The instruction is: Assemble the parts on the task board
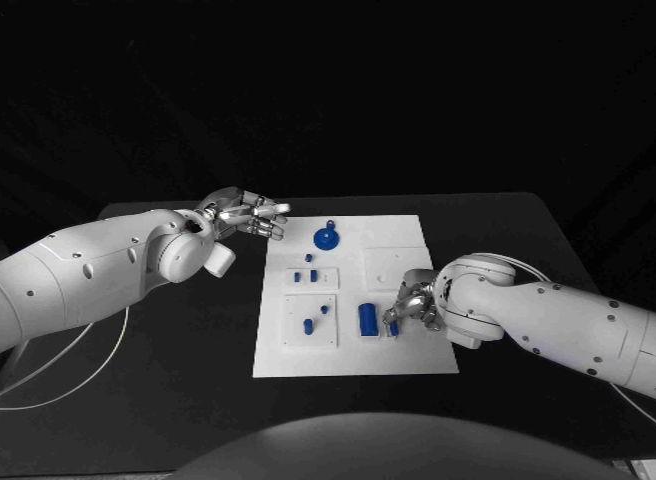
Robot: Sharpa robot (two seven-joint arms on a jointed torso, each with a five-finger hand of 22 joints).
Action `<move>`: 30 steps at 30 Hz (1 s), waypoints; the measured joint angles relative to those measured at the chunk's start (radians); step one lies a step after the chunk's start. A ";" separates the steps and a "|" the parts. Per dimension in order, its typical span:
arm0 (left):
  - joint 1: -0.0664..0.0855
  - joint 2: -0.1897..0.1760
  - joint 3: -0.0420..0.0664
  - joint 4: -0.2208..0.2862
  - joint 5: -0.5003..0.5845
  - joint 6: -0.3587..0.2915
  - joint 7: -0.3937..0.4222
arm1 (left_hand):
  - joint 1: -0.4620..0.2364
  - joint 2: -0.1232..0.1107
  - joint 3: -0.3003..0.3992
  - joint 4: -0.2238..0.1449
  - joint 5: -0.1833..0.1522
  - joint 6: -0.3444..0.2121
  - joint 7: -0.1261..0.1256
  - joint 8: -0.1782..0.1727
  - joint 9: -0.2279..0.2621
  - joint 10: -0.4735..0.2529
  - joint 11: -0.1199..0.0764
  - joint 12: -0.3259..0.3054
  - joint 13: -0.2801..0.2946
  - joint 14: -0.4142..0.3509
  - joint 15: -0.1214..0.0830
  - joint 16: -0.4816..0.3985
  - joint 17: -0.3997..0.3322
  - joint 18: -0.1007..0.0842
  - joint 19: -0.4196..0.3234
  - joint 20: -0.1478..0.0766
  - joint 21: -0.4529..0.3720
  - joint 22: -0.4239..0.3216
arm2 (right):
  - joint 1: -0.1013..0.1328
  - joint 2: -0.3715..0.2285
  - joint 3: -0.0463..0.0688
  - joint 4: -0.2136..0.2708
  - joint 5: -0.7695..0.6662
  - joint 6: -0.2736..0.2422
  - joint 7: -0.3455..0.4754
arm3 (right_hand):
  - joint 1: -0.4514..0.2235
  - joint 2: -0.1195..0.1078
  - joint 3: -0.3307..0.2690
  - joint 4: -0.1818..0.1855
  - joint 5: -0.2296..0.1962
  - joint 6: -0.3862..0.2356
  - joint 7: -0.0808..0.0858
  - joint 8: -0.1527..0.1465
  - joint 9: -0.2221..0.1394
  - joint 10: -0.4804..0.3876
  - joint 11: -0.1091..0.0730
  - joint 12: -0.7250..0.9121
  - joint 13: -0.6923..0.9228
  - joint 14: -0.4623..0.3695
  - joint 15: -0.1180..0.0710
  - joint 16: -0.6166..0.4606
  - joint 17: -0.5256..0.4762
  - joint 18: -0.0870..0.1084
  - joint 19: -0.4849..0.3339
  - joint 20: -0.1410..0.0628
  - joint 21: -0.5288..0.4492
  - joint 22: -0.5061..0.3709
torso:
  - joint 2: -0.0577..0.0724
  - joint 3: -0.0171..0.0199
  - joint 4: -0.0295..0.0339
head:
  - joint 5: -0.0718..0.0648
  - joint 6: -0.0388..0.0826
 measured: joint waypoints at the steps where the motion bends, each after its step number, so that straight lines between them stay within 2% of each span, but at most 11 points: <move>1: 0.000 0.000 0.000 0.000 0.000 0.000 0.000 | 0.000 0.000 0.000 0.000 0.000 0.000 0.000 0.000 0.000 0.000 0.000 0.000 0.000 0.000 0.000 0.000 0.000 0.000 0.000 0.000 0.000 0.000 | 0.000 0.000 0.000 0.000 -0.001 0.000 0.000 | 0.001 -0.001 0.000 0.000 0.000 0.000 0.000 0.000 0.000 0.000 0.000 0.000 0.000 0.000 0.000 0.000 0.000 0.000 0.000 0.000 -0.002 0.000 | 0.000 -0.0001 0.0000 | 0.000 0.000; 6: 0.000 0.000 0.000 0.001 -0.001 0.001 -0.002 | 0.000 0.000 0.000 0.000 0.000 0.000 0.000 0.000 0.000 0.000 0.000 0.000 0.000 0.000 0.000 0.000 0.001 0.000 0.000 0.000 0.000 0.000 | 0.000 0.001 0.000 0.000 -0.005 0.001 0.001 | 0.001 -0.001 -0.008 -0.008 -0.024 0.000 0.000 0.000 0.004 0.000 0.000 -0.005 0.000 0.000 0.000 -0.002 0.000 0.000 0.000 0.000 -0.004 0.002 | 0.000 0.0002 -0.0001 | 0.001 0.000; 7: 0.000 -0.001 0.000 0.001 -0.002 0.001 -0.002 | 0.000 0.000 0.000 0.000 0.000 0.000 0.000 0.000 0.000 0.000 0.000 0.000 0.000 0.000 0.000 0.000 0.001 0.000 0.000 0.000 0.000 0.000 | 0.000 0.001 0.000 0.000 -0.006 0.001 0.001 | 0.011 0.008 -0.008 -0.008 -0.036 0.000 0.000 0.000 0.006 0.000 0.000 -0.005 0.000 0.000 0.000 -0.004 0.000 0.000 0.000 0.000 -0.008 0.002 | 0.000 0.0002 -0.0001 | 0.001 0.000; 9: 0.000 -0.001 0.000 0.001 -0.002 0.001 -0.003 | 0.000 0.000 0.000 0.000 0.000 0.000 0.000 0.000 0.000 0.000 0.000 0.000 0.000 0.000 0.000 0.000 0.001 0.000 0.000 0.000 0.000 0.000 | 0.000 0.001 0.000 0.000 -0.007 0.001 0.001 | 0.011 0.008 -0.015 -0.015 -0.070 0.000 -0.001 0.000 0.008 0.000 0.000 -0.005 0.000 0.000 0.000 -0.004 0.000 0.000 0.000 0.000 -0.009 0.002 | 0.000 0.0002 -0.0002 | 0.002 0.000; 12: 0.000 -0.001 0.000 0.001 -0.003 0.001 -0.003 | 0.000 0.000 0.000 0.000 0.000 0.000 0.000 0.000 0.000 0.000 0.000 0.000 0.000 0.000 0.000 0.000 0.001 0.000 0.000 0.000 0.000 0.000 | 0.000 0.001 0.000 0.001 -0.007 0.000 0.001 | 0.017 0.015 -0.018 -0.018 -0.137 -0.001 -0.012 0.000 0.010 0.000 0.000 -0.008 0.000 0.000 0.000 -0.004 0.000 0.000 0.000 0.000 -0.014 0.002 | 0.000 0.0001 -0.0003 | 0.002 0.000; 14: 0.000 -0.001 0.000 0.001 -0.003 0.001 -0.004 | 0.000 0.000 0.000 0.000 0.000 0.000 0.000 0.000 0.000 0.000 0.000 0.000 0.000 0.000 0.000 0.000 0.001 0.000 0.000 0.000 0.000 0.000 | 0.000 0.001 0.000 0.000 -0.006 0.000 0.001 | 0.027 0.005 0.010 -0.028 -0.177 0.003 -0.023 0.000 -0.009 0.000 0.000 -0.008 0.000 0.000 0.000 -0.009 0.000 0.000 0.000 0.000 -0.018 0.000 | 0.000 0.0001 -0.0003 | 0.002 0.000; 16: 0.000 -0.001 0.000 0.000 -0.003 0.001 -0.005 | 0.000 0.000 0.000 0.000 0.000 0.000 0.000 0.000 0.000 0.000 0.000 0.000 0.000 0.000 0.000 0.000 0.001 0.000 0.000 0.000 0.000 0.000 | 0.001 0.001 0.001 -0.001 -0.003 0.000 0.002 | 0.032 -0.013 0.024 -0.014 -0.194 0.008 -0.027 0.000 -0.037 0.000 0.000 -0.008 0.000 0.000 0.000 -0.009 0.000 0.000 0.000 0.000 -0.020 -0.001 | 0.000 0.0000 -0.0003 | 0.002 0.000; 18: 0.000 -0.001 0.000 0.000 -0.003 0.002 -0.005 | 0.000 0.000 0.000 0.000 0.000 0.000 0.000 0.000 0.000 0.000 0.000 0.000 0.000 0.000 0.000 0.000 0.001 0.000 0.000 0.000 0.000 0.000 | 0.001 0.000 0.001 -0.002 -0.001 0.000 0.002 | 0.021 -0.026 0.049 -0.021 -0.211 0.009 -0.029 0.000 -0.053 0.000 0.000 -0.008 0.000 0.000 0.000 -0.009 0.000 0.000 0.000 0.000 -0.020 -0.001 | 0.000 -0.0001 -0.0003 | 0.002 0.000; 22: 0.000 -0.001 0.000 0.000 -0.004 0.002 -0.006 | 0.000 0.000 0.000 0.000 0.000 0.000 0.000 0.000 0.000 0.000 0.000 0.000 0.000 0.000 0.000 0.000 0.001 0.000 0.000 0.000 0.000 0.000 | 0.001 -0.001 0.001 -0.003 0.004 0.000 0.003 | 0.026 -0.048 0.054 -0.011 -0.228 0.010 -0.030 0.000 -0.073 0.007 -0.007 -0.008 0.000 0.000 0.000 -0.009 0.000 0.001 0.000 0.000 -0.020 -0.003 | 0.000 -0.0001 -0.0003 | 0.002 0.000; 30: 0.000 0.000 0.000 0.000 -0.004 0.003 -0.008 | 0.000 0.000 0.000 0.000 0.000 0.000 0.000 0.000 0.000 0.000 0.000 0.000 0.000 0.000 0.000 0.000 0.001 0.000 0.000 0.000 0.000 -0.001 | 0.001 -0.002 0.001 -0.003 0.011 -0.002 0.003 | 0.026 -0.050 0.048 0.005 -0.233 0.011 -0.031 0.000 -0.080 0.007 -0.007 -0.008 0.000 0.000 0.000 -0.009 0.000 0.001 0.000 0.000 -0.020 -0.004 | 0.000 0.0003 -0.0007 | 0.002 0.000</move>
